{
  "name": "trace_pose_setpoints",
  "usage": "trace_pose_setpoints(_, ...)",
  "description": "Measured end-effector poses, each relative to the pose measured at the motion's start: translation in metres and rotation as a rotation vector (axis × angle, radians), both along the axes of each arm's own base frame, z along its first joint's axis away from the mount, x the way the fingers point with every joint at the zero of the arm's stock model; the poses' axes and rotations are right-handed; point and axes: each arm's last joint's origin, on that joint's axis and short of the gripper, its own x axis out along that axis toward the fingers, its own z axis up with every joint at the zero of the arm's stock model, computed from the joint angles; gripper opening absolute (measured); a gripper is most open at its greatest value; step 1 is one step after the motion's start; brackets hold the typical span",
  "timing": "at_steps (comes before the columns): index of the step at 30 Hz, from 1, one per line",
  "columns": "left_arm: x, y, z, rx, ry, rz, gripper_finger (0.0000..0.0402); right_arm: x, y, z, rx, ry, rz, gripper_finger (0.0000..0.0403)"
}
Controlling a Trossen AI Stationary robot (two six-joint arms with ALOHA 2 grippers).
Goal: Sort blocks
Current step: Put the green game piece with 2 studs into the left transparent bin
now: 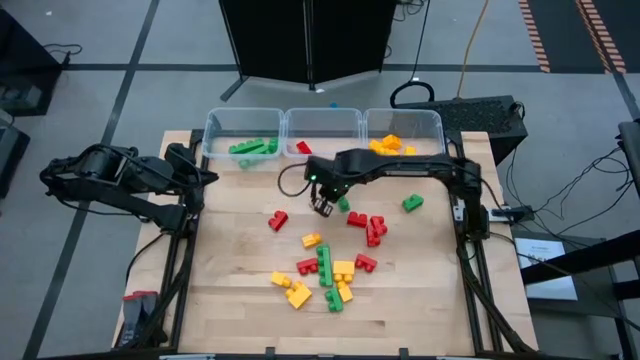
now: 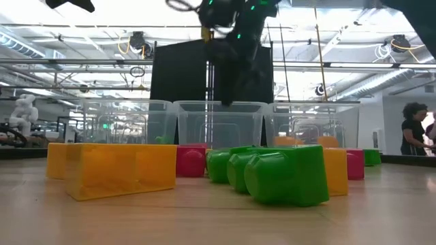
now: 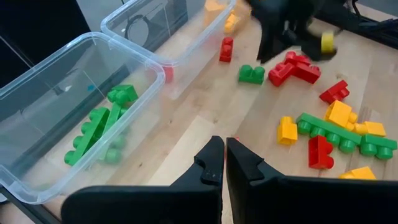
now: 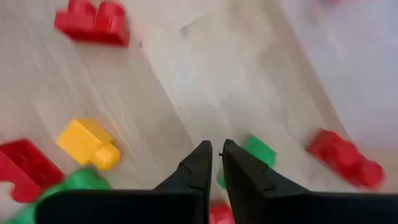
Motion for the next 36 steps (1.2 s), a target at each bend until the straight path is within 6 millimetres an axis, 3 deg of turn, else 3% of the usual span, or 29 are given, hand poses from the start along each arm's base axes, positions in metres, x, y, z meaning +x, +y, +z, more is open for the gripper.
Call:
trace_pose_setpoints(4,0.0,0.0,0.0,0.003,0.002,-0.003,0.0,-0.01,-0.006,0.003,0.08,0.037,-0.127,0.0085)
trace_pose_setpoints(12,0.0,0.0,0.0,0.005,0.002,-0.007,0.0,-0.001,-0.003,-0.024,0.161,0.101,-0.189,0.0241)
trace_pose_setpoints(16,-0.001,0.0,0.0,-0.003,0.001,-0.014,0.0,-0.001,-0.003,-0.036,0.173,0.163,-0.225,0.0291)
trace_pose_setpoints(26,-0.004,0.0,0.001,-0.019,-0.006,-0.026,0.0,-0.003,-0.007,-0.044,0.076,0.222,-0.287,0.0303)
trace_pose_setpoints(36,-0.003,-0.001,0.001,-0.031,-0.006,-0.037,0.0,0.005,-0.013,-0.095,0.089,0.329,-0.275,0.0302)
